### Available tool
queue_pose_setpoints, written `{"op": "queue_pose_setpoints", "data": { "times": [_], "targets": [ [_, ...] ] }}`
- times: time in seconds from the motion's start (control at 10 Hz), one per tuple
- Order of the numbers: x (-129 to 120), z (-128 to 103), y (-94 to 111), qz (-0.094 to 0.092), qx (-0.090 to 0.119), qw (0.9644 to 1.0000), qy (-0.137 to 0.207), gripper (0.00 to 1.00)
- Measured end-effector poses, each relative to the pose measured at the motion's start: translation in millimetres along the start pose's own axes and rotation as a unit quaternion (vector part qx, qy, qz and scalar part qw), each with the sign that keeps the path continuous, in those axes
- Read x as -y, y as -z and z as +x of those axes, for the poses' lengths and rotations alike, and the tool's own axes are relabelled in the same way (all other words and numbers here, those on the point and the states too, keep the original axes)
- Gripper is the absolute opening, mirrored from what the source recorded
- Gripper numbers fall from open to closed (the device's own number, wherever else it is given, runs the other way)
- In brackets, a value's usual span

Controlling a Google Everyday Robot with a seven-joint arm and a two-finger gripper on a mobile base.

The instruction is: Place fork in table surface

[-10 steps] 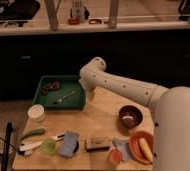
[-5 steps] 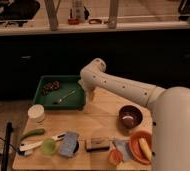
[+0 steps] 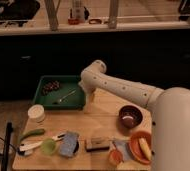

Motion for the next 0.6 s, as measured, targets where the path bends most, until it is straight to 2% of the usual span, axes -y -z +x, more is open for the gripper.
{"op": "queue_pose_setpoints", "data": {
  "times": [0.2, 0.3, 0.6],
  "targets": [
    [13.1, -4.4, 2.7, 0.003, 0.006, 0.9999, 0.009, 0.80],
    [32.1, -15.4, 7.0, 0.004, 0.013, 0.9997, 0.021, 0.80],
    [63.1, -26.3, 5.0, 0.000, 0.025, 0.9988, 0.042, 0.80]
  ]
}}
